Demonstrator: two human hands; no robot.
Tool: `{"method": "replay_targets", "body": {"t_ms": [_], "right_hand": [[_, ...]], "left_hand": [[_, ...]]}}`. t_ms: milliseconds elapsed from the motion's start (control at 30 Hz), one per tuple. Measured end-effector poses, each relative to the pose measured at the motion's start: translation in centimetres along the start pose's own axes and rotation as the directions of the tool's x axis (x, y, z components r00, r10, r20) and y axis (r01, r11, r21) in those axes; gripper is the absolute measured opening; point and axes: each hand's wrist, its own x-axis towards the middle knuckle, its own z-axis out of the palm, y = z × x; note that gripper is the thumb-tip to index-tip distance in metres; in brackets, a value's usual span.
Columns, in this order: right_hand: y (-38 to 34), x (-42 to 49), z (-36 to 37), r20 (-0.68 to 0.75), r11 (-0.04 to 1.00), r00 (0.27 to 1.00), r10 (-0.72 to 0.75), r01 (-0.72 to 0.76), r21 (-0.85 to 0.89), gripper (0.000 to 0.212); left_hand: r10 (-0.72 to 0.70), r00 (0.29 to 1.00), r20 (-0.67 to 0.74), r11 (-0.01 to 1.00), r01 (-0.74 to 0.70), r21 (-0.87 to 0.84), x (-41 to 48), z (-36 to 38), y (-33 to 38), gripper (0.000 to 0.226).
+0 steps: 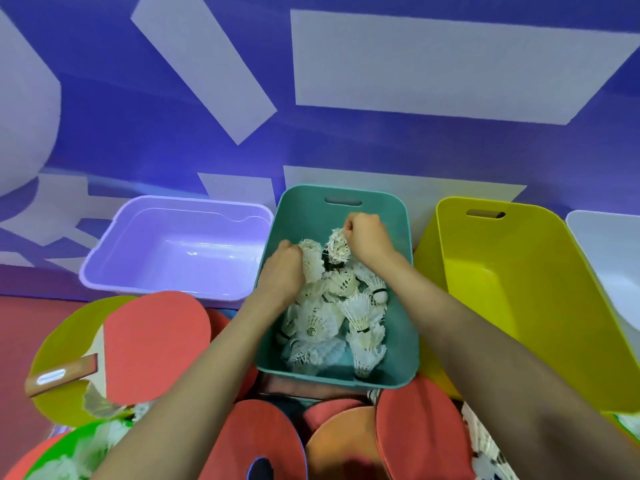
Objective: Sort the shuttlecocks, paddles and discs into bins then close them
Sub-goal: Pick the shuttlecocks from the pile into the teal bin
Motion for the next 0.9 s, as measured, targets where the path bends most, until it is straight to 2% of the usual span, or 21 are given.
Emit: {"method": "replay_targets", "body": {"t_ms": [267,433,567,633,700,800,900], "right_hand": [[0.0,0.5,2.2,0.134,0.974,0.989,-0.059,0.086,-0.209,0.031],[0.0,-0.6,0.5,0.123,0.967,0.986,-0.109,0.133,-0.216,0.045],[0.3,-3.0,-0.9,0.123,0.973,0.986,-0.114,0.136,-0.185,0.038],[0.4,-4.6,-1.4,0.137,0.975,0.981,-0.135,0.156,-0.158,0.035],[0.5,-6.4,-2.0,0.149,0.974,0.975,-0.165,0.185,-0.129,0.033],[0.5,-9.5,-3.2,0.116,0.974,0.973,-0.201,0.211,-0.081,0.033],[0.1,-12.9,-4.4,0.061,0.966,0.965,-0.253,0.256,-0.041,0.036]], "left_hand": [[0.042,0.996,0.082,0.998,-0.039,-0.043,2.0,1.2,0.8,0.035],[0.074,0.991,0.115,0.997,-0.07,-0.038,0.8,0.8,0.5,0.033],[0.105,0.97,0.22,0.994,-0.098,-0.044,-1.0,0.6,0.5,0.02],[0.142,0.954,0.264,0.99,-0.134,-0.049,-2.2,0.3,0.5,0.026],[0.201,0.959,0.202,0.978,-0.185,-0.096,-3.4,-0.1,0.4,0.033],[0.234,0.971,-0.053,0.952,-0.239,-0.189,-6.0,-1.1,0.2,0.033],[0.208,0.938,-0.278,0.921,-0.284,-0.268,-9.2,-1.8,-0.5,0.033]]}}
